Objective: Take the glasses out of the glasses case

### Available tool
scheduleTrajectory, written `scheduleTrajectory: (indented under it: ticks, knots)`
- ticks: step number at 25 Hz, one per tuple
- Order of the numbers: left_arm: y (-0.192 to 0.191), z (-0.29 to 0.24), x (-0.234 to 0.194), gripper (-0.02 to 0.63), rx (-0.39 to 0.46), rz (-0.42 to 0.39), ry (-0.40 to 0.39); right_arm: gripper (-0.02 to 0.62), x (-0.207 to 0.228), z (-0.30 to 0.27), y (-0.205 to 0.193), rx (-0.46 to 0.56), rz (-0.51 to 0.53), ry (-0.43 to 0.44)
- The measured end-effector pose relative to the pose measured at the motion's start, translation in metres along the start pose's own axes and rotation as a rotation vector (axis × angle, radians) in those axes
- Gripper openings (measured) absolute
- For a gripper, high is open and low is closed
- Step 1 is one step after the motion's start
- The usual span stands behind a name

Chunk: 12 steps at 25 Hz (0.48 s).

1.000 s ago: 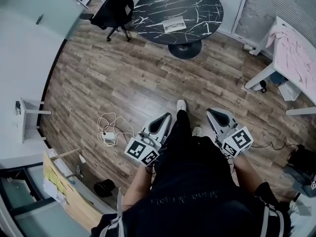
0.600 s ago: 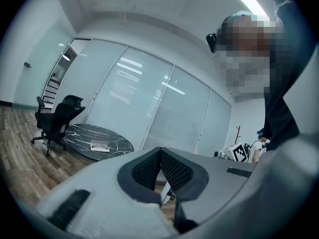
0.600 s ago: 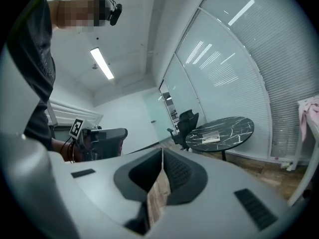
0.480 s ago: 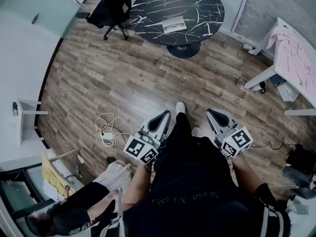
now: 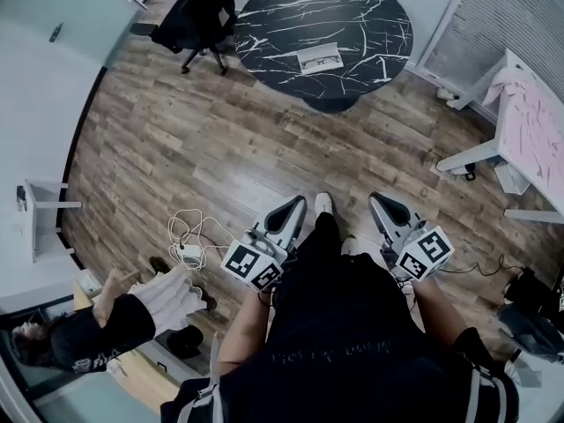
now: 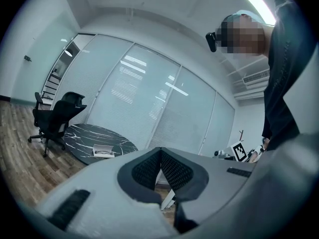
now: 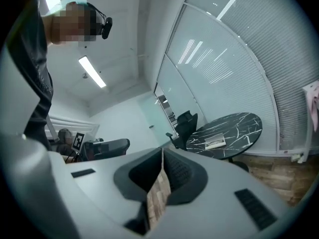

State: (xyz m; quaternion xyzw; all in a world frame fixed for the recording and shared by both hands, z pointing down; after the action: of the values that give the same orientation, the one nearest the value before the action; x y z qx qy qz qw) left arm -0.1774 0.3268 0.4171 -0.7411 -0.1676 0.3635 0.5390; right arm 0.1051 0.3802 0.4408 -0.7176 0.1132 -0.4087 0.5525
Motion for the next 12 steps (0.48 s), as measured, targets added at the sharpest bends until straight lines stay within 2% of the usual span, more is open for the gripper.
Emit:
scheduleTrajectory:
  ticks: [4,12]
  knots:
    - [0.015,-0.023,-0.029,0.018,-0.003,0.003,-0.009,0.031,0.016,-0.033,0.015,-0.019,0.029,0.011]
    - [0.037,-0.058,-0.08,0.018,-0.011,0.02,-0.031,0.031,0.04,-0.085,0.031,-0.046,0.024,-0.005]
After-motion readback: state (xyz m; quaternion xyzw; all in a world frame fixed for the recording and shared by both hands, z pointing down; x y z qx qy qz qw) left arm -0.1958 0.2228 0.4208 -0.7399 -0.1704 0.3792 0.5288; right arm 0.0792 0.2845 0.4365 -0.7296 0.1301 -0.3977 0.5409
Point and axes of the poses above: the fingertips, and each gripper's own axes: z backward along the fingers, x to its right, y out of its top, the point moved 10 cm from there along z, backward along the fingers, and after that the axes turned 10 degrees about y, right-handed, at the moved point
